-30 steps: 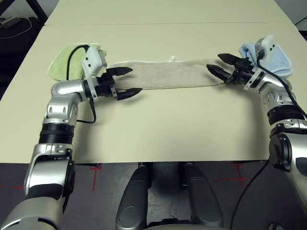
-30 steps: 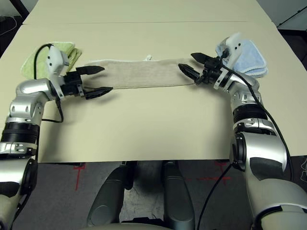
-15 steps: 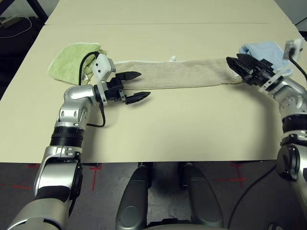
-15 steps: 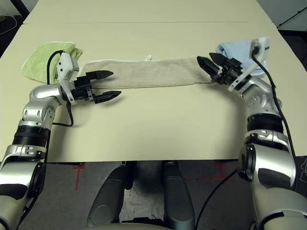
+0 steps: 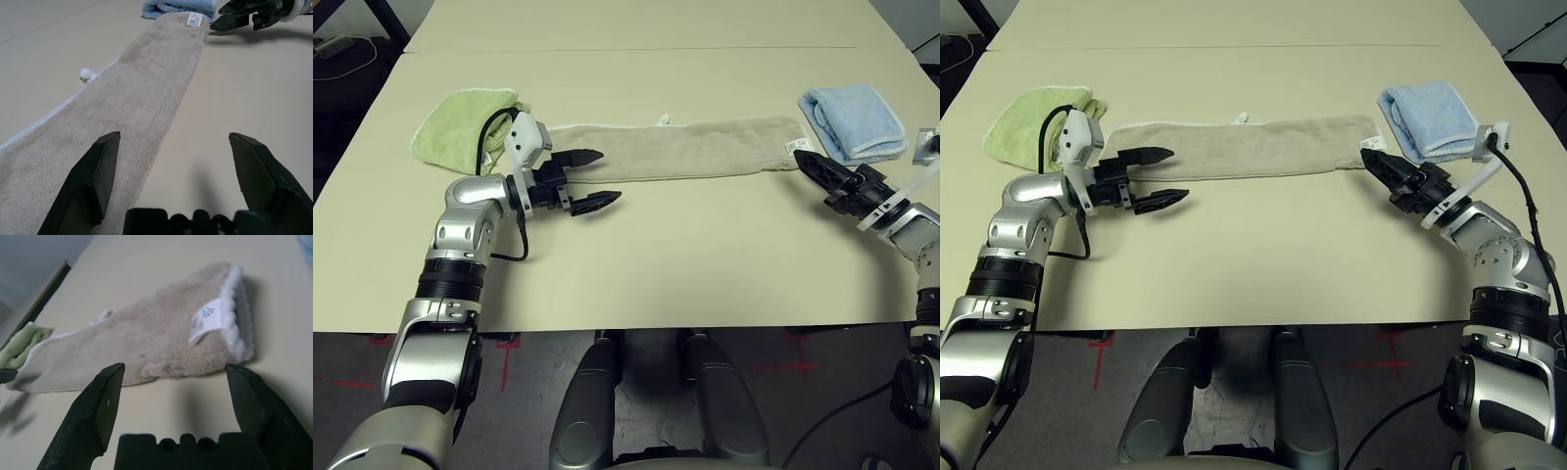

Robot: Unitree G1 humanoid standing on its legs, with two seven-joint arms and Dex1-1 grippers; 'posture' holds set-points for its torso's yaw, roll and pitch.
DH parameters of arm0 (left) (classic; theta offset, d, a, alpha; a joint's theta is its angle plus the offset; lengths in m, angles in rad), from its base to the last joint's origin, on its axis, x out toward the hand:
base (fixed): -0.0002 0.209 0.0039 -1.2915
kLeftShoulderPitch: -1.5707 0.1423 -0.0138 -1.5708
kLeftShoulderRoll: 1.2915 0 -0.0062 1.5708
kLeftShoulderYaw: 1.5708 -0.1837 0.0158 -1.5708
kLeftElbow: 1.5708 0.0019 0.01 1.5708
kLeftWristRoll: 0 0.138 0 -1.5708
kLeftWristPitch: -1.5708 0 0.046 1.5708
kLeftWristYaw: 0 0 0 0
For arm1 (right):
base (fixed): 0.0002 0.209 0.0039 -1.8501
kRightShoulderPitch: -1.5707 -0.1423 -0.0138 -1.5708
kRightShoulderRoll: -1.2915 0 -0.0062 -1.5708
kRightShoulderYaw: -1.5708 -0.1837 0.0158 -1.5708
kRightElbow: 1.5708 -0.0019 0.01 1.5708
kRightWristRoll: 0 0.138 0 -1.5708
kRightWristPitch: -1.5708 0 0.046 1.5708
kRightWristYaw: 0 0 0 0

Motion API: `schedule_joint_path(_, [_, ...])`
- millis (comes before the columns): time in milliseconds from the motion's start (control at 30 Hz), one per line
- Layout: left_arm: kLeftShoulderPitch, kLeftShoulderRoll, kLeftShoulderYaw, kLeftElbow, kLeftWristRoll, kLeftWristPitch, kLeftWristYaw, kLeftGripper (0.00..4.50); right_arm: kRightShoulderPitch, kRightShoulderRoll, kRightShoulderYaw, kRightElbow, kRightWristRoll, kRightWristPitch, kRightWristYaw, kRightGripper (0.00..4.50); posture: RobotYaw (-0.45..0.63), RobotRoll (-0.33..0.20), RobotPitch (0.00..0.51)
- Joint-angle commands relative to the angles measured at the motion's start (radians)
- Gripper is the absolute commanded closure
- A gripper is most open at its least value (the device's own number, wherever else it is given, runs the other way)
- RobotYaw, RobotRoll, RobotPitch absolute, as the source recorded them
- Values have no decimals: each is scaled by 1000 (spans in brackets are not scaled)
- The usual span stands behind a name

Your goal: Fold the towel and set it aside.

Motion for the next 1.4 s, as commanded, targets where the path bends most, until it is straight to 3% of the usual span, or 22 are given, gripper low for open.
schedule_joint_path(33, [11, 4, -12, -40, -5, 19, 3, 0, -37, -16, -11, 57, -2, 8, -26, 29, -28, 0, 261])
schedule_joint_path(633, [0, 16, -9, -50, -3, 48, 2, 0, -103, 18, -74, 135, 53, 102, -182, 29, -26, 0, 258])
schedule_joint_path(767, [1, 19, -9, -50, -3, 52, 0, 0, -98, 31, -84, 129, 57, 99, -213, 990, -28, 0, 257])
schedule_joint_path(1067, [-8, 21, -13, -47, -4, 59, -3, 0, -92, 46, -86, 105, 70, 104, -241, 4398, -31, 0, 254])
schedule_joint_path(1400, [0, 23, -15, -60, -6, 73, -4, 0, -69, 28, -86, 79, 79, 112, -223, 4458, -32, 0, 252])
